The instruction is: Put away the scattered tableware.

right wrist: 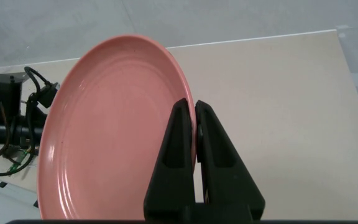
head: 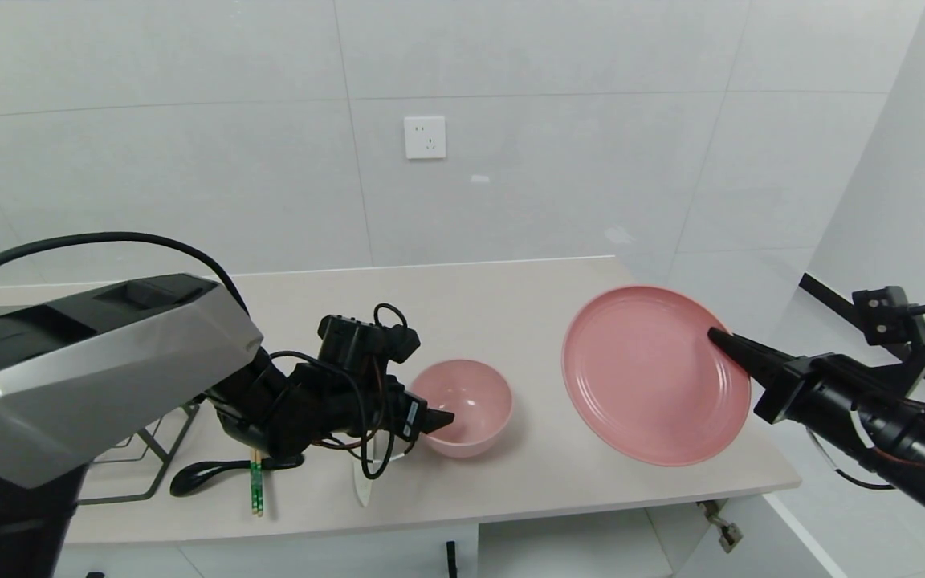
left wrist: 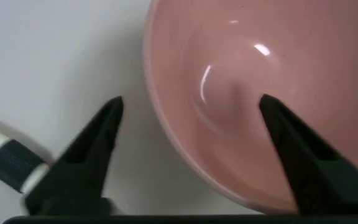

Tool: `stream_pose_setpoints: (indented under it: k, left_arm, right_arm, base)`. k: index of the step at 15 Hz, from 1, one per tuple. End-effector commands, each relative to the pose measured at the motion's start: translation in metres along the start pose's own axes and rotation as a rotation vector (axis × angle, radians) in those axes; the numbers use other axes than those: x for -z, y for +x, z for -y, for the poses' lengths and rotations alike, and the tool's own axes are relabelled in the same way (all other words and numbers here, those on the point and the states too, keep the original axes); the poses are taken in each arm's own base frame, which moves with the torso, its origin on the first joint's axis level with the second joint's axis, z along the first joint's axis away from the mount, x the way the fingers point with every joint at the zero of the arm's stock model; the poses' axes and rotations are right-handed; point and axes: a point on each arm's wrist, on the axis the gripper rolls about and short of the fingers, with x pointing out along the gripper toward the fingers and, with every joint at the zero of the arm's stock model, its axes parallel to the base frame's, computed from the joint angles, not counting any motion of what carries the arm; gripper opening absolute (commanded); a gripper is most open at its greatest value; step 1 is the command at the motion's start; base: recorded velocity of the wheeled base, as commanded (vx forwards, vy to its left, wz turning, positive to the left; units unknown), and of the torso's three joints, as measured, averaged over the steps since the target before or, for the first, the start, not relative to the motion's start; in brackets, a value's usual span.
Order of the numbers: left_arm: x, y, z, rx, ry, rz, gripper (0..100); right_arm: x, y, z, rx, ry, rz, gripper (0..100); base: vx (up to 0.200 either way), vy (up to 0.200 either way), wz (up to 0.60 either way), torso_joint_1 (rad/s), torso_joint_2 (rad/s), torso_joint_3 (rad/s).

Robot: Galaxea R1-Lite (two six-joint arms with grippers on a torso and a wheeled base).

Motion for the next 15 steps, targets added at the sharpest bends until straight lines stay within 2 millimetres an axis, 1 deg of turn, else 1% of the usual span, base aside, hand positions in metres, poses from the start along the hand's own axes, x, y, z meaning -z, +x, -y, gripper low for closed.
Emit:
stream_pose_setpoints:
  k: [1, 2, 5, 7, 8, 9, 10, 11, 12, 13, 14, 15]
  left_arm:
    - [-0.001, 0.000, 0.005, 0.009, -0.006, 0.001, 0]
    - [-0.007, -0.004, 0.006, 0.008, 0.001, 0.025, 0]
    - [-0.032, -0.034, 0.013, 0.006, 0.014, 0.109, 0]
    - [-0.040, -0.054, 0.017, 0.001, -0.003, 0.135, 0]
    - [-0.041, -0.060, 0.018, 0.000, -0.008, 0.141, 0]
    - [-0.040, -0.073, 0.022, -0.006, -0.007, 0.153, 0]
    - [-0.038, -0.093, 0.029, -0.029, -0.003, 0.167, 0]
    - [-0.035, -0.105, 0.033, -0.040, -0.002, 0.171, 0]
    - [-0.031, -0.130, 0.039, -0.048, 0.002, 0.197, 0]
    - [-0.030, -0.149, 0.043, -0.054, 0.006, 0.227, 0]
    - [-0.031, -0.161, 0.046, -0.057, 0.011, 0.249, 0]
    - [-0.035, -0.183, 0.052, -0.075, 0.024, 0.311, 0]
  right_arm:
    - [0.000, 0.000, 0.000, -0.001, 0.000, 0.000, 0]
    - [0.000, 0.000, 0.000, -0.002, -0.001, 0.001, 0]
    - [0.000, 0.000, 0.000, -0.002, -0.001, 0.001, 0]
    - [-0.001, 0.000, 0.000, -0.002, -0.002, 0.004, 0]
    - [-0.001, 0.000, 0.000, -0.001, -0.001, 0.003, 0]
    - [0.001, -0.002, 0.000, -0.001, -0.001, -0.003, 0]
    - [0.000, -0.002, -0.001, 0.000, 0.000, 0.000, 0]
    - [-0.002, -0.004, 0.000, 0.004, -0.002, 0.009, 0]
    - [-0.008, -0.004, 0.008, 0.038, 0.000, 0.040, 0]
    - [-0.013, -0.005, 0.016, 0.072, -0.002, 0.062, 0]
    - [-0.016, -0.004, 0.019, 0.078, -0.006, 0.077, 0]
    - [-0.023, -0.003, 0.019, 0.072, -0.019, 0.109, 0]
  base:
    - [0.000, 0.000, 0.00, 0.000, 0.00, 0.000]
    - [0.000, 0.000, 0.00, 0.000, 0.00, 0.000]
    - [0.000, 0.000, 0.00, 0.000, 0.00, 0.000]
    - [0.000, 0.000, 0.00, 0.000, 0.00, 0.000]
    - [0.000, 0.000, 0.00, 0.000, 0.00, 0.000]
    - [0.000, 0.000, 0.00, 0.000, 0.00, 0.000]
    - [0.000, 0.000, 0.00, 0.000, 0.00, 0.000]
    - [0.000, 0.000, 0.00, 0.000, 0.00, 0.000]
    - [0.000, 0.000, 0.00, 0.000, 0.00, 0.000]
    - [0.000, 0.000, 0.00, 0.000, 0.00, 0.000]
    - [0.000, 0.000, 0.00, 0.000, 0.00, 0.000]
    - [0.000, 0.000, 0.00, 0.000, 0.00, 0.000]
